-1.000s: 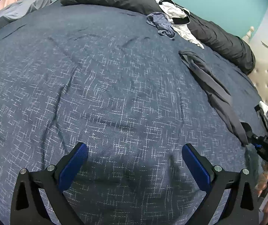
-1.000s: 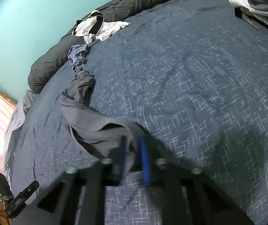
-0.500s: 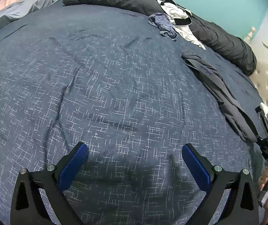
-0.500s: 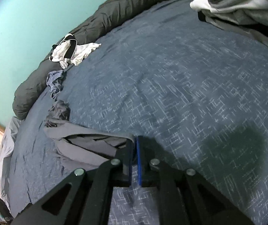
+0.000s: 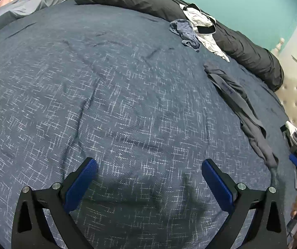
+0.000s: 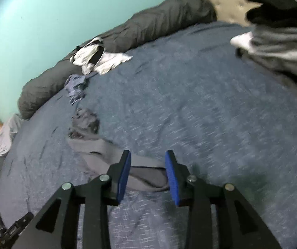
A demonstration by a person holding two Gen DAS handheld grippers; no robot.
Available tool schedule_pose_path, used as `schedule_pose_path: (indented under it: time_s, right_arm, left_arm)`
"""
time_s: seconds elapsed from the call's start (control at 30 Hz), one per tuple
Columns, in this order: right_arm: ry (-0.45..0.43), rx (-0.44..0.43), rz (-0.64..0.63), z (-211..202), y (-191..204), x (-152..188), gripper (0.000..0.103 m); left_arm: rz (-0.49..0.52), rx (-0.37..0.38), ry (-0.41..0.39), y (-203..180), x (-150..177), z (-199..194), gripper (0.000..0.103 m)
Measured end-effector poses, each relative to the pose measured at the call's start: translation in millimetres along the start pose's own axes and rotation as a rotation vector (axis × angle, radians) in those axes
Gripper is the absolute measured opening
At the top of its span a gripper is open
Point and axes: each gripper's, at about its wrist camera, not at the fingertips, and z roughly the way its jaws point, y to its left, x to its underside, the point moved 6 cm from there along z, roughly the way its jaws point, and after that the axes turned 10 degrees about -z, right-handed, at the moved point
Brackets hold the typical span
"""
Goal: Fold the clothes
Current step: 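Drag the grey shirt across the bed with the right tool, then open the right tool and drop the grey shirt on the bed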
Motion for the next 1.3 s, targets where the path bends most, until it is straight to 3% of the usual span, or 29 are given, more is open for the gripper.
schedule_pose_path:
  time_s: [0.23, 0.33, 0.5, 0.77, 0.83, 0.87, 0.9, 1.0, 1.3]
  right_arm:
    - [0.107, -0.136, -0.201, 54.9, 81.2, -12.4, 0.034]
    - [0.123, -0.182, -0.336, 81.3, 124.4, -18.5, 0.046]
    - [0.14, -0.145, -0.46, 119.4, 154.9, -22.4, 0.047]
    - [0.18, -0.046, -0.573, 163.5, 157.7, -20.9, 0.047]
    - [0.174, -0.02, -0.593, 167.0, 156.0, -22.2, 0.041]
    - [0.173, -0.008, -0.593, 166.8, 153.7, -23.6, 0.024]
    - [0.172, 0.004, -0.594, 166.5, 151.3, -24.9, 0.017]
    - [0.162, 0.0, -0.586, 159.7, 145.1, -30.6, 0.008]
    - [0.089, -0.141, -0.593, 85.3, 160.2, -45.0, 0.006]
  left_arm:
    - [-0.008, 0.003, -0.004, 5.0, -4.7, -1.3, 0.103]
    - [-0.014, 0.0, -0.002, 7.8, -4.3, -0.3, 0.103]
    - [-0.021, 0.0, 0.01, 11.4, -3.1, 2.4, 0.103]
    - [-0.034, 0.001, 0.01, 15.1, -5.1, 1.7, 0.103]
    - [-0.034, 0.001, 0.011, 14.8, -4.7, 1.8, 0.103]
    - [-0.033, 0.001, 0.013, 14.4, -4.3, 1.6, 0.103]
    - [-0.032, 0.001, 0.013, 14.1, -4.0, 1.5, 0.103]
    - [-0.032, 0.002, 0.014, 13.5, -3.6, 0.9, 0.103]
    - [-0.016, 0.014, 0.002, 7.3, -2.4, -5.7, 0.103]
